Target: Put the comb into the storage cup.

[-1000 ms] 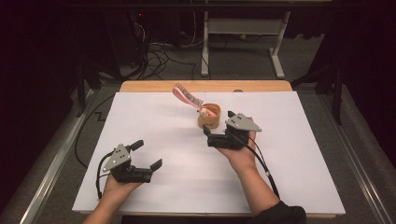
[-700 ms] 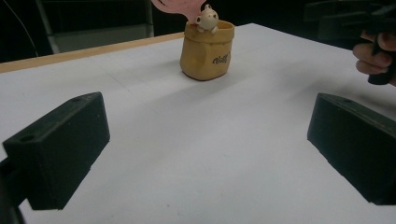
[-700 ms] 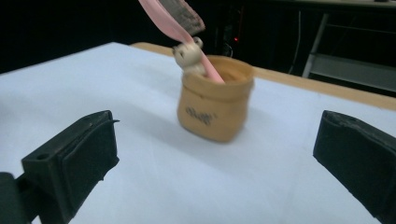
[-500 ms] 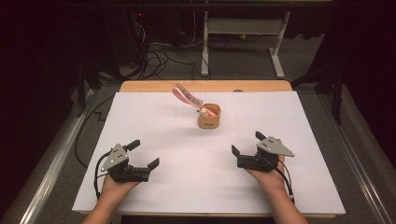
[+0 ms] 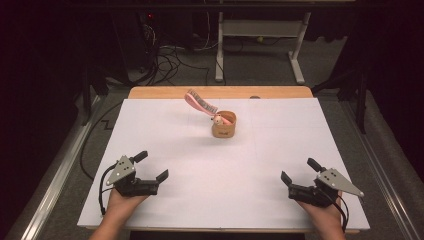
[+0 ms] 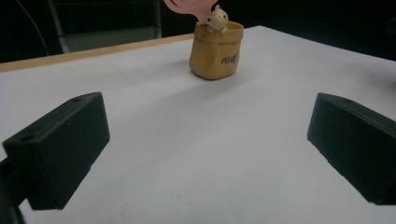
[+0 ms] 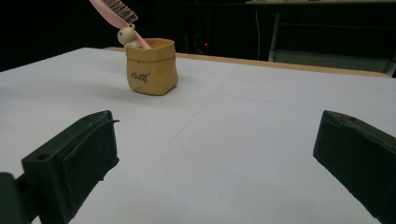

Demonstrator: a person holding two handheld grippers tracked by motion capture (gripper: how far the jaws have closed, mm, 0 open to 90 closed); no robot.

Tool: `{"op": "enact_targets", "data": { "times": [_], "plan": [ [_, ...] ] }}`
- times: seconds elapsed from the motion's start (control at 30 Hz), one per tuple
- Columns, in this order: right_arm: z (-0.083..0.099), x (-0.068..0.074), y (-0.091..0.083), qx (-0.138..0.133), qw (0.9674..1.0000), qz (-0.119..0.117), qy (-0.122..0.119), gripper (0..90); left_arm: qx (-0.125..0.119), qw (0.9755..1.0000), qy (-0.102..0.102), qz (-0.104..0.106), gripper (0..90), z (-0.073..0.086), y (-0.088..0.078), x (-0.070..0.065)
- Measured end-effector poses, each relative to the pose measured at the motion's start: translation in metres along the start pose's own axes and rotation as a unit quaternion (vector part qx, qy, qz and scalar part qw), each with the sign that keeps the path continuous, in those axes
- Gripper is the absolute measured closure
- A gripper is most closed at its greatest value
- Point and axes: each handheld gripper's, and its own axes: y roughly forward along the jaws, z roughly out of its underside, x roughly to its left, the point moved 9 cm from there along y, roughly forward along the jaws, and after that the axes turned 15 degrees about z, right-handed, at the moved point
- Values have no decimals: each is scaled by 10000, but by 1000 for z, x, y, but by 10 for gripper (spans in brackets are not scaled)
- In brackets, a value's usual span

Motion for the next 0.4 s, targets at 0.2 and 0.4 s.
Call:
{"op": "enact_targets", "data": {
  "times": [0.2,0.4],
  "plan": [
    [-3,0,-4,-67,10000,43,-22,4,-110,9999,32,46,0,-5,-2,-3],
    [0,5,-2,-24,9998,83,-194,4,-188,9998,86,80,0,-9,-6,-5]
  ]
}}
